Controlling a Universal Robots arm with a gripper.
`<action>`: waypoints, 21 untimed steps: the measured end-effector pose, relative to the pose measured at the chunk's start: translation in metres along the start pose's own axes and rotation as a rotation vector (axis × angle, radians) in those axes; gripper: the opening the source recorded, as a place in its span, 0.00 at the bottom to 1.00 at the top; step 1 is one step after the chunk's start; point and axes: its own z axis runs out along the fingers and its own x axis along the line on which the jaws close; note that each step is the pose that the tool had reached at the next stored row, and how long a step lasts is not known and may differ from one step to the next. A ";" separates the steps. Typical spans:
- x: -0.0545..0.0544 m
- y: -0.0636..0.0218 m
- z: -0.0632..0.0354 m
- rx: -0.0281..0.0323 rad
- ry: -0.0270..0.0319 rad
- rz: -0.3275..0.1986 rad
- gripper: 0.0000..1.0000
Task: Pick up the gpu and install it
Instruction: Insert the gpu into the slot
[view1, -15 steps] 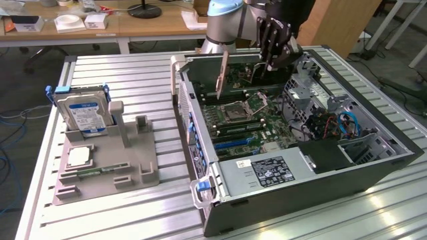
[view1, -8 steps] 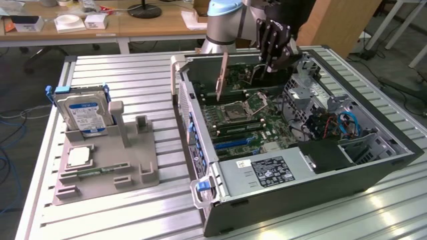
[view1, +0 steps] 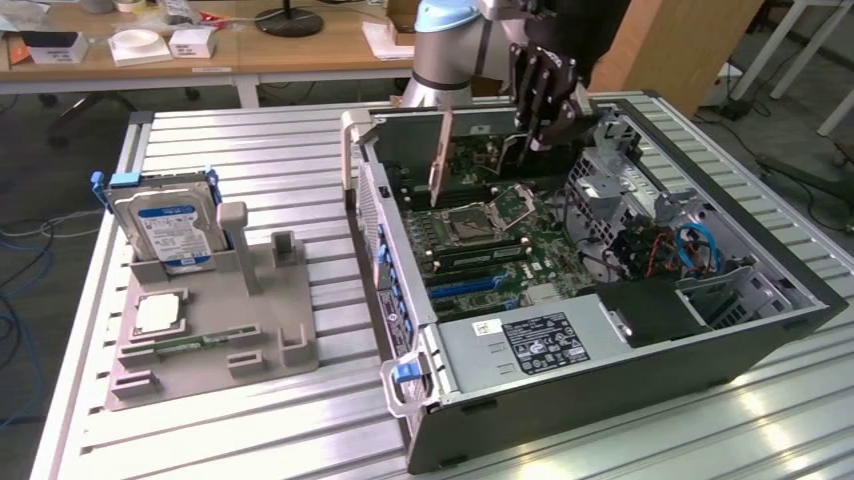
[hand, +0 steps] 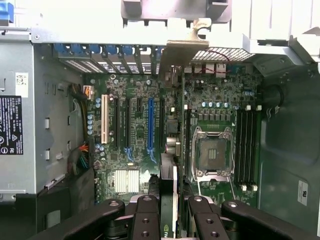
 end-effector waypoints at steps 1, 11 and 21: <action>0.000 0.0007 0.0007 -0.0001 0.0002 0.000 0.27; 0.001 0.0053 0.0117 -0.0007 0.0032 0.000 0.27; 0.003 0.0058 0.0210 -0.0008 0.0072 0.000 0.27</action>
